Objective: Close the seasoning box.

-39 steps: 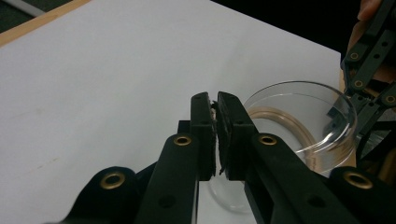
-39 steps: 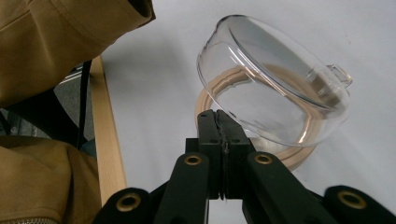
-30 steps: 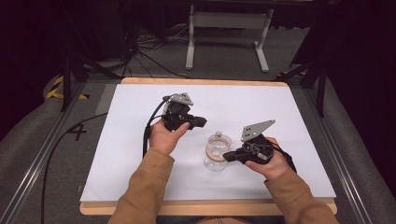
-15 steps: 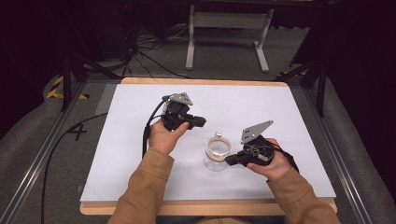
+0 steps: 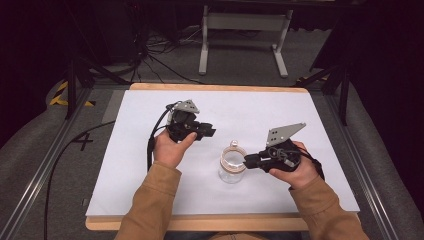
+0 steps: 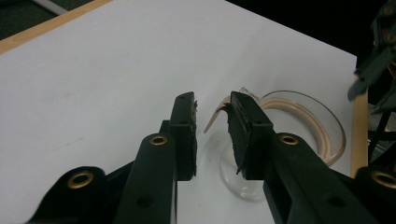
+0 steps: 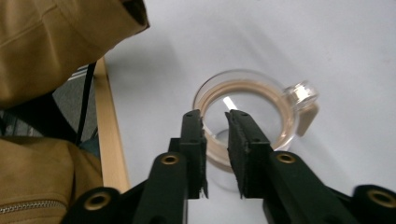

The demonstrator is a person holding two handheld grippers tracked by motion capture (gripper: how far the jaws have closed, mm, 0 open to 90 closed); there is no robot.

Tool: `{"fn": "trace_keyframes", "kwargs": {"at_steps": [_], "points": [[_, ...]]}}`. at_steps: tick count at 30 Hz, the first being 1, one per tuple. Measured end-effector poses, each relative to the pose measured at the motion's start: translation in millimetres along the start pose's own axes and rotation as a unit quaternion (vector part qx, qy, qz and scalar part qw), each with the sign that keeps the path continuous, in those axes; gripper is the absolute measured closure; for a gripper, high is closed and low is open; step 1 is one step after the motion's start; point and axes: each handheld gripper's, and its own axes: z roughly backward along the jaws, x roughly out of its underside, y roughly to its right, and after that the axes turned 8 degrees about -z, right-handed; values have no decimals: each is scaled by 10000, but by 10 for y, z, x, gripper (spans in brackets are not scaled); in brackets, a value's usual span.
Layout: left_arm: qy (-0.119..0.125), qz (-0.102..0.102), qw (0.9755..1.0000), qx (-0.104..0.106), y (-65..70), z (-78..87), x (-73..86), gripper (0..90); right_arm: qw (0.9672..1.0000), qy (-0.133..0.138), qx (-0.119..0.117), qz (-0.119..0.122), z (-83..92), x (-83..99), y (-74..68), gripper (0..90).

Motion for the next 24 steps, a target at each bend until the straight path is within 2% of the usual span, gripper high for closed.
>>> {"fn": "trace_keyframes", "kwargs": {"at_steps": [3,7,14,18,22,24], "points": [[11,22,10000,-61,10,71,51,701,9998,208,53,-6,88,-49,45,701],[-32,78,9998,-171,30,172,124,691,9994,330,126,-4,165,-89,103,669],[-63,173,9989,-423,43,347,245,655,9973,640,308,-161,326,-134,324,595],[-44,188,9985,-518,37,388,282,641,9956,790,412,-280,364,-115,437,560],[-160,214,9975,-656,16,410,332,625,9934,823,733,-332,384,-63,609,515],[-167,204,9970,-724,-1,413,356,608,9925,817,816,-403,389,-34,674,487]]}}
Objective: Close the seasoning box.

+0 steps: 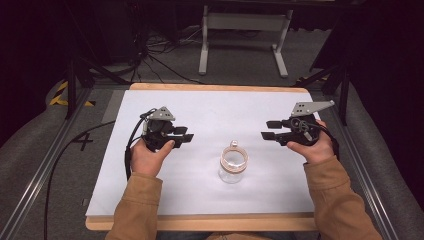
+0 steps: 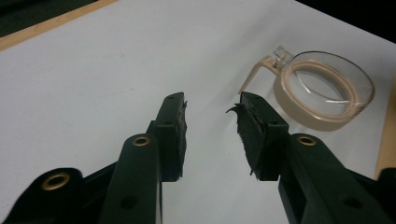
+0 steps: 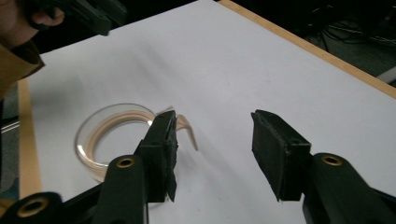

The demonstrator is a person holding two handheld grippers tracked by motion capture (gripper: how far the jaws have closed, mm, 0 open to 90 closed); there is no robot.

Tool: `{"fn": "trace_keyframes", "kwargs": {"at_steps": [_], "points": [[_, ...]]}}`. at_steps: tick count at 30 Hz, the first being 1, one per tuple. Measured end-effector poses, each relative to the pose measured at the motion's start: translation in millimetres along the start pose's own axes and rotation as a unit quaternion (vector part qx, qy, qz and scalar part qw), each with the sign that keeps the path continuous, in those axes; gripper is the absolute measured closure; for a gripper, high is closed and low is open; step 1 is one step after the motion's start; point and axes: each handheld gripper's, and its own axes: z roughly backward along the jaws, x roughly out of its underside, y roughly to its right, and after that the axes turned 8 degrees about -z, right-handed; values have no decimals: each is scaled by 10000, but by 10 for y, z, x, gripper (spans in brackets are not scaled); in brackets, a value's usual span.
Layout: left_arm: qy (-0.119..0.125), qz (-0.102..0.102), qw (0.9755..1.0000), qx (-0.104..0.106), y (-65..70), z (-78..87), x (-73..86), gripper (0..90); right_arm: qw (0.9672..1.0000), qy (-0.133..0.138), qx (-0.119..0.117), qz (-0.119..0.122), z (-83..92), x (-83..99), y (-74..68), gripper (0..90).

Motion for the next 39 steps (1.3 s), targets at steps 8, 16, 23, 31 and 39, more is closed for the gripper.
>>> {"fn": "trace_keyframes", "kwargs": {"at_steps": [8,16,23,31,39], "points": [[-173,5,9996,-234,-154,-134,167,541,9990,-229,387,-80,-77,156,299,453],[-283,206,9981,-513,-280,-238,292,455,9965,-474,554,-418,-216,404,634,455],[-337,303,9969,-651,-336,-299,374,435,9942,-696,628,-532,-314,546,789,453],[-535,397,9955,-666,-409,-370,479,424,9934,-754,676,-540,-490,768,927,464],[-503,395,9955,-702,-419,-383,492,407,9938,-722,691,-480,-534,782,902,443]]}}
